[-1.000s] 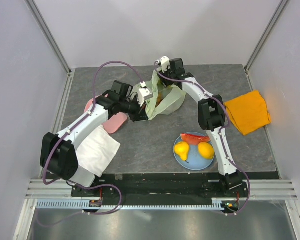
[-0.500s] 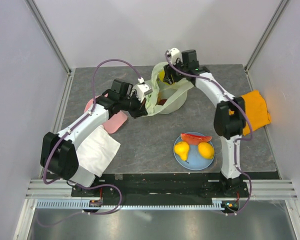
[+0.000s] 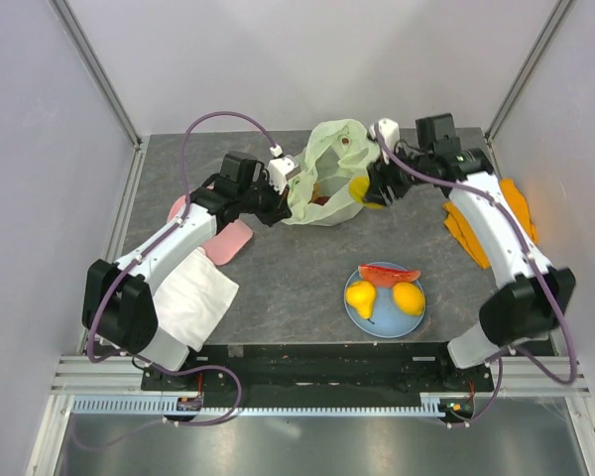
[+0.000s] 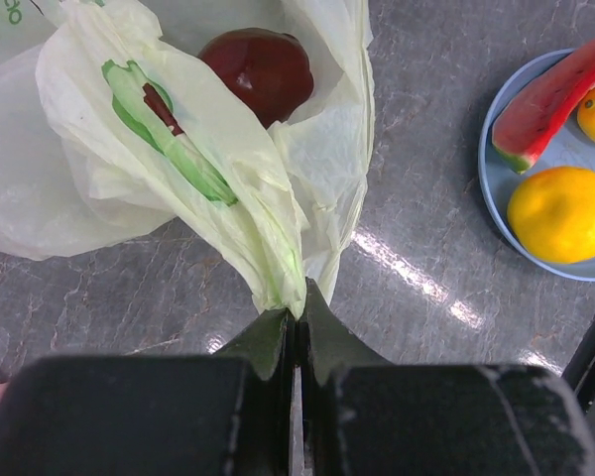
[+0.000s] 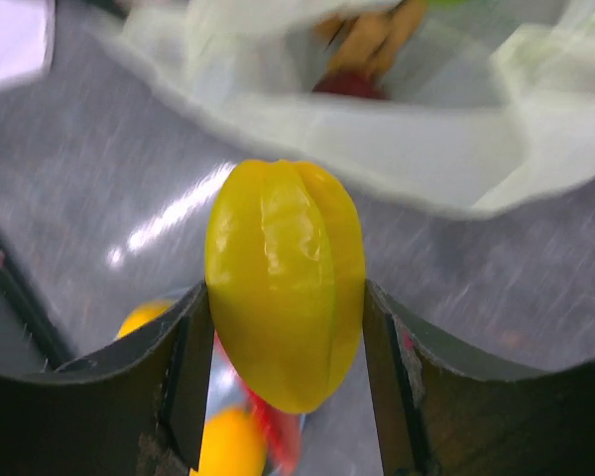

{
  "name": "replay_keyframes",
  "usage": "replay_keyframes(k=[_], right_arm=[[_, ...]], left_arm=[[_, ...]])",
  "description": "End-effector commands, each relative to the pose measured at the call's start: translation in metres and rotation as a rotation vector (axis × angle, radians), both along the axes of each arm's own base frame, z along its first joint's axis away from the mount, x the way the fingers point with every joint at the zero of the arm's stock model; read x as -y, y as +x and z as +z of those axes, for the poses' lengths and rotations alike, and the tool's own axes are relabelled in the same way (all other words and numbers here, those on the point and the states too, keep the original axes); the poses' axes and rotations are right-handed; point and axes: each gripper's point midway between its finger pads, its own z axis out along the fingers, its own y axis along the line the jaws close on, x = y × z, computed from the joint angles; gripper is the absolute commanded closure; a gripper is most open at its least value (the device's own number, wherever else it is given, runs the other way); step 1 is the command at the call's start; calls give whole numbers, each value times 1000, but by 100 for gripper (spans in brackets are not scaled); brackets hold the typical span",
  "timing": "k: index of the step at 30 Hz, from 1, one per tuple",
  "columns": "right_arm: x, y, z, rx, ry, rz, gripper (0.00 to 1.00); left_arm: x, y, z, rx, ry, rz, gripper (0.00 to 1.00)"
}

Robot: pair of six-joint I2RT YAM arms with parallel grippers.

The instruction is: Take the fake fruits out of the plastic bag

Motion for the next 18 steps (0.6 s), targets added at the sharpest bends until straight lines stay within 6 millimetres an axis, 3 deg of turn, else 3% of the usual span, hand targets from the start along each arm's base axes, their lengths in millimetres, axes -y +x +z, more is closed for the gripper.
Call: replay_keyframes(k=[1, 2, 5, 8, 14, 18], right_arm=[[32, -120, -24, -101, -167, 239, 60], [43, -146, -34, -103, -203, 260, 60], [68, -196, -61, -99, -318, 388, 60], [81, -226, -86, -123, -378, 493, 60], [87, -239, -119, -35, -470, 686, 59], [70, -234, -135, 84, -539, 839, 58]], left_arm=[[4, 11, 23, 54, -48, 24, 98], [4, 11, 23, 54, -49, 23, 99], [5, 12, 20, 49, -50, 22, 98], [8, 13, 20, 44, -60, 18, 98], [9, 14, 19, 41, -55, 10, 98], [5, 13, 15, 49, -34, 9, 98]])
